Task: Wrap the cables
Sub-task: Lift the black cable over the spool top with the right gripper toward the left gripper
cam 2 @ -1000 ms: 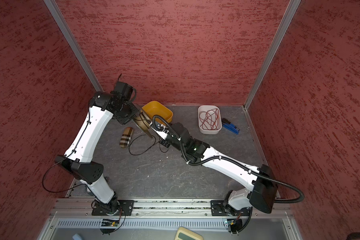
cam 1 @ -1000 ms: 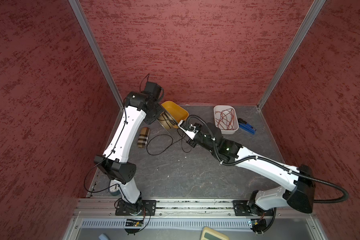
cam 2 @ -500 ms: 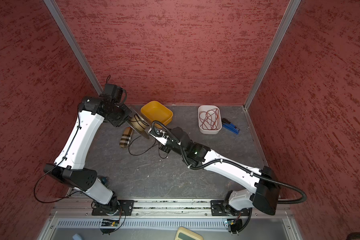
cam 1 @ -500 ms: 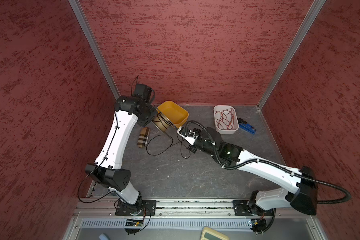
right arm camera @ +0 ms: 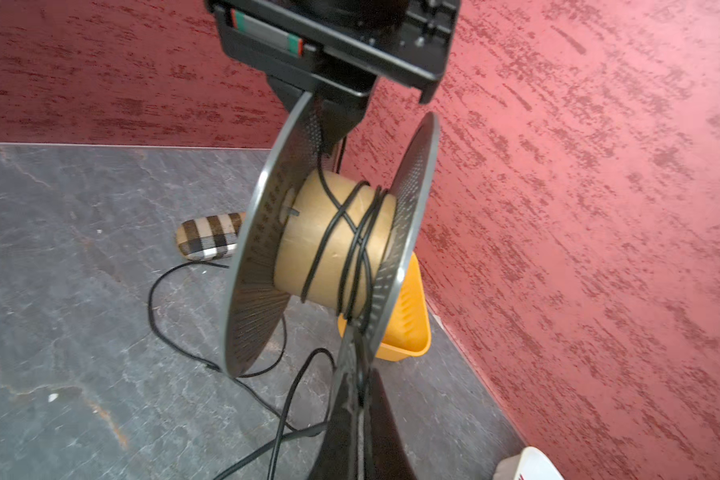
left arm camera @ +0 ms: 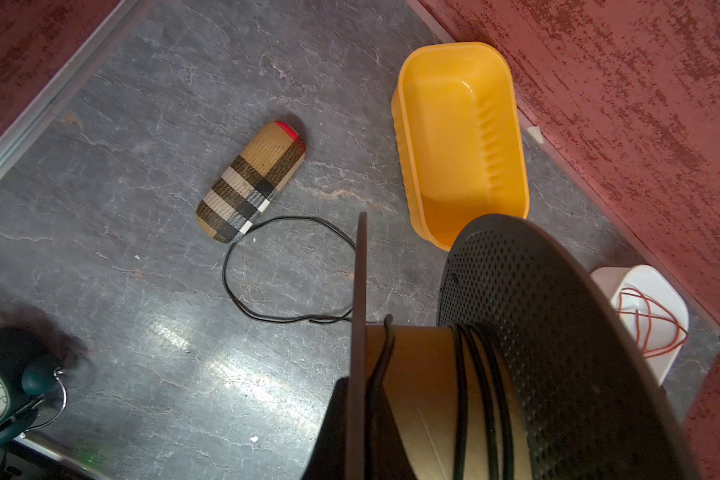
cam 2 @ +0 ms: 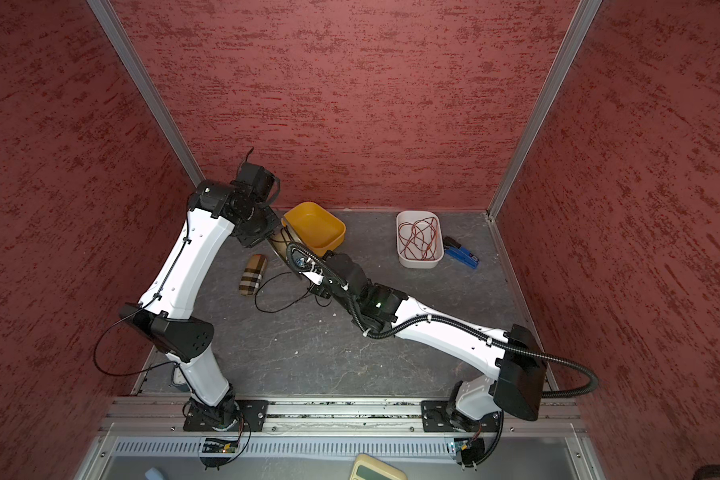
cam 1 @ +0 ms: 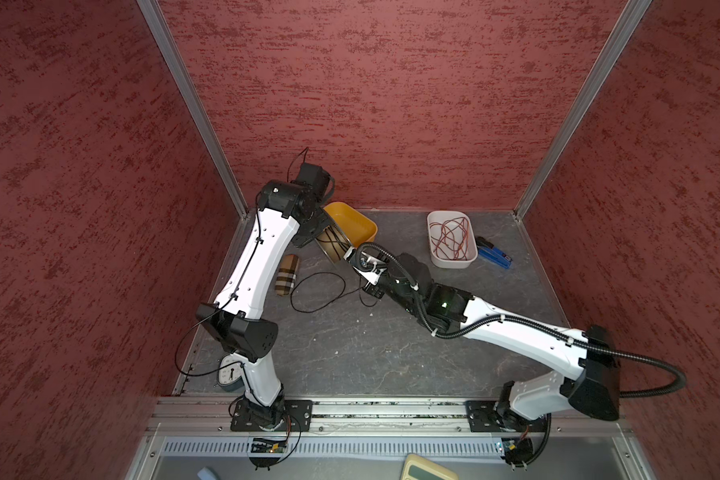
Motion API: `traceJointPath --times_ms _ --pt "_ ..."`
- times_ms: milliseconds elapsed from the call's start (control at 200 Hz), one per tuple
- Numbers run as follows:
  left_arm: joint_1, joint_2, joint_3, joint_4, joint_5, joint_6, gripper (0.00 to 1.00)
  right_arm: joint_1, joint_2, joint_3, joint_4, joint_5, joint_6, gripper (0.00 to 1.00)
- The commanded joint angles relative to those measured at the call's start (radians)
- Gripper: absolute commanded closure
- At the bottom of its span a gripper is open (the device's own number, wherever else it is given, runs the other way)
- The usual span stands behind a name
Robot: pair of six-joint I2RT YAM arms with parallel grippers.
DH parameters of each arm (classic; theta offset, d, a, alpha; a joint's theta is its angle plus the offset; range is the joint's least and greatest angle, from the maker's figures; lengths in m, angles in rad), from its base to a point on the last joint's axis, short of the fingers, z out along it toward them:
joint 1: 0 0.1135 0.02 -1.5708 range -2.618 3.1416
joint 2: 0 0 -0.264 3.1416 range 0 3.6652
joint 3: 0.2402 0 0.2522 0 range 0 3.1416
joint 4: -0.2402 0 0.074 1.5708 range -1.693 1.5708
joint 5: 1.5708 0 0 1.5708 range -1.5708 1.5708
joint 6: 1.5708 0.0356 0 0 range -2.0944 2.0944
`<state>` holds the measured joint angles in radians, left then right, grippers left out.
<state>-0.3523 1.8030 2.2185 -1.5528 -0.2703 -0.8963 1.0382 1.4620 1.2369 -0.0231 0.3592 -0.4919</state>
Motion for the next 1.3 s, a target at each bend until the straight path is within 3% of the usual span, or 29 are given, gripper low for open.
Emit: traceJointPath --times_ms 0,235,351,591,807,992,1292 --pt "-0.005 0.007 0.027 -0.012 -0.126 0.037 1.0 0.019 -0.014 0.056 0.129 0.121 -0.036 1.0" --pt "-0.024 0.034 0.064 -0.047 -0.128 0.125 1.0 0.014 0.026 0.071 0.168 0.204 -0.024 1.0" --pt "-0.034 0.049 0.084 -0.037 -0.039 0.222 1.0 0.004 0.051 0.108 0.167 0.192 -0.022 1.0" --pt "-0.042 0.047 0.08 -0.017 0.018 0.305 1.0 -0.057 0.082 0.211 0.07 0.041 0.074 0.94" --pt "-0.045 0.041 0.084 -0.019 0.039 0.384 1.0 -0.106 0.113 0.257 0.0 -0.006 0.133 0.92" --pt "-0.043 0.04 0.087 -0.025 0.052 0.404 1.0 -0.121 0.103 0.246 0.01 -0.025 0.129 0.92" --pt "-0.062 0.07 0.113 -0.029 0.12 0.445 1.0 -0.152 0.108 0.254 0.002 -0.173 0.159 0.86"
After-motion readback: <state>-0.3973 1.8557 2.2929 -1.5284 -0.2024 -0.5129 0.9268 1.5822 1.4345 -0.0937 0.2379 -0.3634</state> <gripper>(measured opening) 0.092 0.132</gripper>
